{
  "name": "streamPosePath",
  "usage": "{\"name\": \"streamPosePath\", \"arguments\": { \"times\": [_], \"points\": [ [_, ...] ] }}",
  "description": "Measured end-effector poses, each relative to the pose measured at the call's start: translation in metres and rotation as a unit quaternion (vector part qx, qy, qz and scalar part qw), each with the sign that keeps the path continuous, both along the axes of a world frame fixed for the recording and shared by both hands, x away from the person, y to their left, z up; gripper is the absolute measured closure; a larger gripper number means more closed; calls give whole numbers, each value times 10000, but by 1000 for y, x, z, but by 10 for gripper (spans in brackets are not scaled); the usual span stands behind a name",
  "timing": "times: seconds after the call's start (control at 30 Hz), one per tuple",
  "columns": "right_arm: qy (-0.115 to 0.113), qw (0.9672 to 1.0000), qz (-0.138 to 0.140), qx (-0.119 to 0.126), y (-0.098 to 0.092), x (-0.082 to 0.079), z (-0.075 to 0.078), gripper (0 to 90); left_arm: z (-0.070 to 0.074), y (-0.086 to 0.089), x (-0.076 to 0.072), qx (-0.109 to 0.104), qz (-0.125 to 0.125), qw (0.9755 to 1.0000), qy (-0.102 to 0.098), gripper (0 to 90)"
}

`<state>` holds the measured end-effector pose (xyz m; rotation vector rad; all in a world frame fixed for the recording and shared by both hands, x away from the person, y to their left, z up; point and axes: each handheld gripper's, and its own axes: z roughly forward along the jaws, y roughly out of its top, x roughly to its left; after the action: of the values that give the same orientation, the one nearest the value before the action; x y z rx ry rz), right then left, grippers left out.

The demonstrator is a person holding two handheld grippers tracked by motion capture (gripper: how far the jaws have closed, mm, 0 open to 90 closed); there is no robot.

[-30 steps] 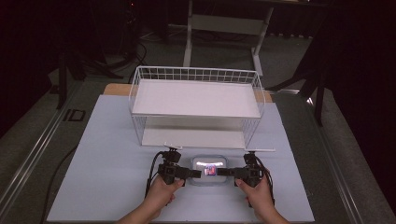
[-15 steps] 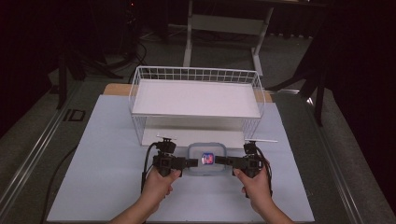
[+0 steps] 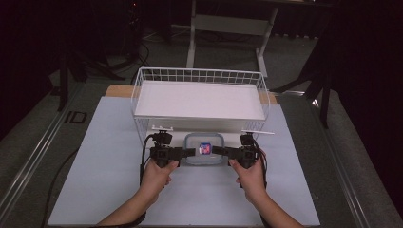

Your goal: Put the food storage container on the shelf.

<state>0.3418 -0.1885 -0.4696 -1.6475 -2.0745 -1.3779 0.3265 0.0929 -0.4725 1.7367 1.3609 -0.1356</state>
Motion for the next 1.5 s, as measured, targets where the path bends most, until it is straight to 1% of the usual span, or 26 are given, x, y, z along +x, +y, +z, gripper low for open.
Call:
{"name": "streamPosePath", "arguments": {
  "times": [0.13, 0.17, 0.27, 0.4, 0.43, 0.57, 0.6, 0.7, 0.73, 0.8, 0.83, 0.87, 0.9, 0.97, 1.03, 1.07, 1.17, 1.2, 1.23, 1.27, 1.3, 1.33, 1.37, 1.4, 1.47, 1.5],
  "points": [
    [1, 9999, -70, -73, 5, 8, -8, 423, -10, 2, 8, -4, 17, 10000, -40, 470],
    [-33, 9999, -74, -90, 6, 10, -10, 422, -12, 3, 10, -13, 29, 10000, -52, 470],
    [-51, 9999, -98, -116, 8, 16, -18, 419, -18, 3, 16, 46, 65, 10000, -4, 469],
    [19, 9998, -139, -105, 9, 20, -26, 417, -25, 2, 22, 81, 98, 9999, 42, 469],
    [9, 9998, -145, -132, 9, 22, -28, 415, -26, 2, 24, 79, 34, 10000, 11, 469],
    [-51, 9995, -216, -226, 10, 25, -30, 415, -30, 2, 31, 112, 42, 9999, 15, 468],
    [-27, 9995, -219, -224, 10, 27, -31, 414, -30, 1, 32, 120, 60, 9999, -18, 469],
    [17, 9995, -219, -240, 11, 30, -36, 409, -33, 1, 35, 151, 89, 9998, 14, 467],
    [44, 9995, -218, -218, 11, 30, -37, 409, -34, 2, 36, 86, 104, 9999, 62, 467],
    [-39, 9993, -242, -273, 13, 30, -37, 409, -34, 3, 37, 62, 79, 9999, 51, 467],
    [-58, 9993, -224, -276, 13, 31, -36, 408, -34, 4, 38, 37, 67, 9999, 108, 467],
    [-4, 9993, -225, -296, 13, 31, -35, 408, -35, 5, 39, 33, 35, 9999, 114, 466],
    [-77, 9991, -217, -345, 14, 32, -35, 405, -35, 6, 40, 42, -2, 10000, 89, 465],
    [-122, 9989, -216, -408, 15, 33, -34, 401, -36, 6, 42, 15, -19, 10000, 35, 464],
    [-256, 9982, -189, -503, 16, 33, -33, 391, -36, 7, 42, 20, -64, 10000, -33, 462],
    [-286, 9980, -176, -537, 16, 33, -32, 388, -37, 6, 43, -2, -42, 10000, -53, 461],
    [-314, 9981, -177, -500, 16, 34, -32, 384, -37, 5, 44, -1, 18, 10000, -60, 447],
    [-381, 9978, -167, -516, 16, 35, -33, 377, -36, 4, 45, 140, -174, 9996, -155, 447],
    [-404, 9978, -192, -497, 16, 37, -33, 371, -36, 2, 45, 176, -127, 9995, -218, 421],
    [-467, 9973, -176, -536, 16, 37, -32, 364, -37, 2, 45, 173, -156, 9994, -255, 408],
    [-559, 9966, -152, -581, 17, 38, -32, 360, -37, 1, 45, 143, -94, 9995, -268, 401],
    [-623, 9960, -153, -630, 17, 38, -32, 349, -38, 1, 45, 132, -106, 9995, -284, 394],
    [-677, 9954, -150, -668, 18, 38, -31, 335, -38, 2, 46, 139, -176, 9993, -300, 388],
    [-697, 9951, -156, -683, 18, 39, -31, 330, -39, 1, 47, 54, -38, 9995, -297, 384],
    [-697, 9950, -185, -691, 18, 41, -31, 323, -37, 0, 46, 182, 51, 9985, -513, 365],
    [-691, 9948, -203, -726, 19, 41, -31, 320, -34, 1, 46, 401, 87, 9964, -747, 378]
  ]
}}
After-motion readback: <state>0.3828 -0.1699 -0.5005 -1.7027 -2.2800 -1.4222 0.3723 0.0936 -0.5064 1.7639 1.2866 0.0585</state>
